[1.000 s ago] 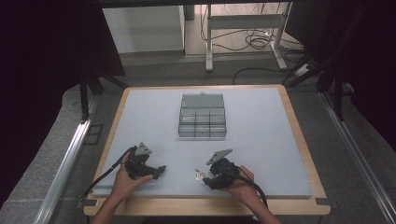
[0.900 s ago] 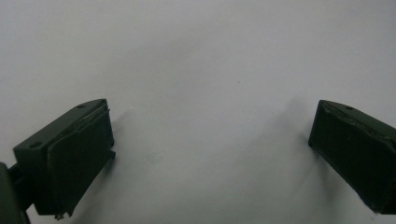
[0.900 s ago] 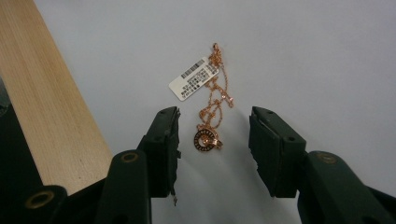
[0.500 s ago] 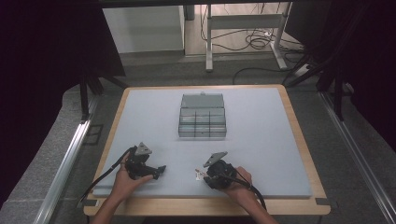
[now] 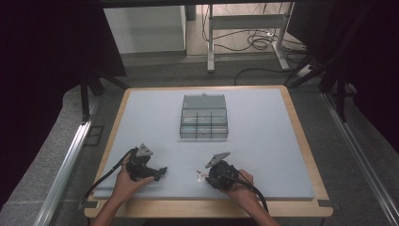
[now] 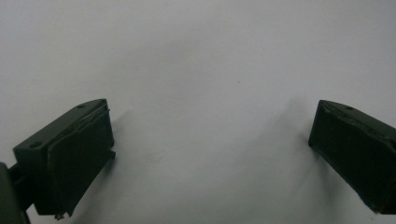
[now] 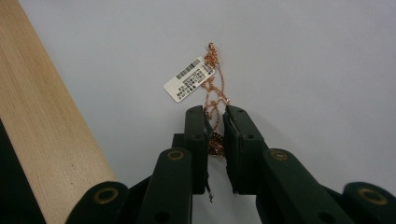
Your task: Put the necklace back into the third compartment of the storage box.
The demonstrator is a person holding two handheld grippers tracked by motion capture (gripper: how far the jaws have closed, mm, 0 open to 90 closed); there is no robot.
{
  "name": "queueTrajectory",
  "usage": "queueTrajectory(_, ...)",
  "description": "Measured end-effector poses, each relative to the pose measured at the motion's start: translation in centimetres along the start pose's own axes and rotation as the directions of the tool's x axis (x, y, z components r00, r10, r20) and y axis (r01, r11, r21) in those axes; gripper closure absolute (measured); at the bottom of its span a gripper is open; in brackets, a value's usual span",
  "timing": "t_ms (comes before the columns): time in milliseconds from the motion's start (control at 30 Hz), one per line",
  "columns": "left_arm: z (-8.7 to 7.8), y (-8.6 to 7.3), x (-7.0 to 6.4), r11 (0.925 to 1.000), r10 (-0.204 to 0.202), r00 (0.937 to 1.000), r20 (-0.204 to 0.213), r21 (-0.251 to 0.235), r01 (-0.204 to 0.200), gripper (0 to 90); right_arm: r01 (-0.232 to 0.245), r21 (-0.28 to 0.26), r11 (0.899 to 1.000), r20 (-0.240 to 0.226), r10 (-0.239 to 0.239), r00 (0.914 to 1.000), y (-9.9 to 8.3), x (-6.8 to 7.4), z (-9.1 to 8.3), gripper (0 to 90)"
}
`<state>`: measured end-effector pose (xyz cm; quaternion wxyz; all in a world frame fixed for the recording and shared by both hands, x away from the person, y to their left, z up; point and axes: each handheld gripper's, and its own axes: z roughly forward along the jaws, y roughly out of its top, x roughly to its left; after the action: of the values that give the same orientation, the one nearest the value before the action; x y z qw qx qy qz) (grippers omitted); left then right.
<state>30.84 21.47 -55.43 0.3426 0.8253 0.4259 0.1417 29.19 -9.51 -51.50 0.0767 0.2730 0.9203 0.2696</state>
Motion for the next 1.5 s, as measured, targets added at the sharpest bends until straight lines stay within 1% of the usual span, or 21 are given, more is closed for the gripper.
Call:
queueTrajectory(67, 0.0, 0.0, 0.0, 1.0, 0.0, 1.0, 0.0, 0.0, 0.0, 0.0, -0.011, -0.004, 1.0, -0.015, 0.011, 0.9998, -0.1, -0.2, -0.1, 78.3)
queueTrajectory(100, 0.0, 0.0, 0.0, 1.0, 0.0, 1.0, 0.0, 0.0, 0.0, 0.0, -0.02, -0.012, 1.0, -0.027, 0.02, 0.9994, -0.1, -0.4, -0.1, 83.4)
queueTrajectory(167, 0.0, 0.0, 0.0, 1.0, 0.0, 1.0, 0.001, 0.0, 0.0, 0.0, -0.043, -0.036, 0.998, -0.036, 0.042, 0.9985, -0.2, -0.7, -0.5, 85.5)
queueTrajectory(233, 0.0, 0.0, 0.0, 1.0, 0.0, 1.0, 0.001, 0.0, 0.0, 0.0, -0.047, -0.043, 0.998, -0.034, 0.046, 0.9984, -0.3, -1.0, -0.6, 86.3)
queueTrajectory(367, 0.0, 0.0, 0.0, 1.0, 0.0, 1.0, 0.001, 0.0, 0.0, 0.0, -0.041, -0.033, 0.999, -0.038, 0.04, 0.9985, -0.3, -1.0, -0.5, 86.3)
queueTrajectory(467, 0.0, 0.0, 0.0, 1.0, 0.0, 1.0, 0.001, 0.0, 0.0, 0.0, -0.021, -0.026, 0.999, -0.038, 0.02, 0.9991, -0.3, -0.8, -0.4, 85.9)
queueTrajectory(533, 0.0, 0.0, 0.0, 1.0, -0.001, 1.0, 0.001, 0.0, 0.001, 0.0, -0.011, -0.01, 1.0, -0.056, 0.01, 0.9984, -0.2, -0.6, -0.4, 79.8)
queueTrajectory(567, 0.0, 0.0, 0.0, 1.0, -0.002, 1.0, 0.001, 0.0, 0.002, 0.0, -0.004, -0.009, 1.0, -0.042, 0.004, 0.9991, -0.2, -0.5, -0.4, 78.9)
queueTrajectory(600, 0.0, 0.0, 0.0, 1.0, 0.0, 1.0, 0.001, 0.0, 0.0, 0.0, -0.004, -0.011, 1.0, -0.039, 0.003, 0.9993, -0.2, -0.4, -0.4, 78.7)
queueTrajectory(733, 0.0, 0.0, 0.0, 1.0, -0.001, 1.0, 0.001, 0.0, 0.001, 0.0, -0.008, -0.021, 1.0, -0.047, 0.007, 0.9989, 0.0, -0.2, -0.6, 76.1)
queueTrajectory(767, 0.0, 0.0, 0.0, 1.0, -0.001, 1.0, 0.0, 0.0, 0.001, 0.0, -0.009, -0.019, 1.0, -0.056, 0.008, 0.9984, 0.0, -0.2, -0.6, 75.7)
queueTrajectory(833, 0.0, 0.0, 0.0, 1.0, 0.0, 1.0, 0.001, 0.0, 0.0, 0.0, -0.002, -0.011, 1.0, -0.059, 0.002, 0.9983, 0.0, 0.0, -0.6, 74.9)
queueTrajectory(867, 0.0, 0.0, 0.0, 1.0, 0.0, 1.0, 0.001, 0.0, 0.0, 0.0, 0.006, 0.004, 1.0, -0.065, -0.006, 0.9979, -0.1, 0.4, -0.5, 73.7)
queueTrajectory(933, 0.0, 0.0, 0.0, 1.0, 0.001, 1.0, 0.001, 0.001, -0.001, 0.0, 0.019, 0.01, 1.0, -0.06, -0.018, 0.998, -0.1, 0.7, -0.3, 74.6)
queueTrajectory(967, 0.0, 0.0, 0.0, 1.0, 0.001, 1.0, 0.001, 0.001, -0.001, 0.0, 0.029, 0.013, 0.999, -0.039, -0.029, 0.9988, -0.1, 0.9, -0.3, 77.8)
queueTrajectory(1000, 0.0, 0.0, 0.0, 1.0, 0.001, 1.0, 0.001, 0.001, -0.001, 0.0, 0.029, 0.013, 0.999, -0.039, -0.029, 0.9988, -0.1, 0.9, -0.3, 77.8)
queueTrajectory(1067, 0.0, 0.0, 0.0, 1.0, 0.001, 1.0, 0.001, 0.001, -0.001, 0.0, 0.038, 0.021, 0.999, -0.015, -0.037, 0.9992, -0.1, 1.1, -0.3, 82.0)
queueTrajectory(1100, 0.0, 0.0, 0.0, 1.0, 0.001, 1.0, 0.001, 0.001, -0.001, 0.0, 0.036, 0.024, 0.999, -0.013, -0.036, 0.9993, -0.1, 1.0, -0.4, 82.9)
queueTrajectory(1200, 0.0, 0.0, 0.0, 1.0, 0.001, 1.0, 0.001, 0.001, -0.001, 0.0, 0.028, 0.031, 0.999, -0.014, -0.028, 0.9995, -0.2, 0.9, -0.5, 83.3)
queueTrajectory(1333, 0.0, 0.0, 0.0, 1.0, 0.001, 1.0, 0.0, 0.001, -0.001, 0.0, 0.032, 0.031, 0.999, -0.01, -0.032, 0.9994, -0.2, 1.0, -0.5, 83.7)
queueTrajectory(1500, 0.0, 0.0, 0.0, 1.0, 0.001, 1.0, 0.001, 0.001, -0.001, 0.0, 0.021, 0.025, 0.999, -0.03, -0.02, 0.9993, -0.3, 0.7, -0.6, 83.8)
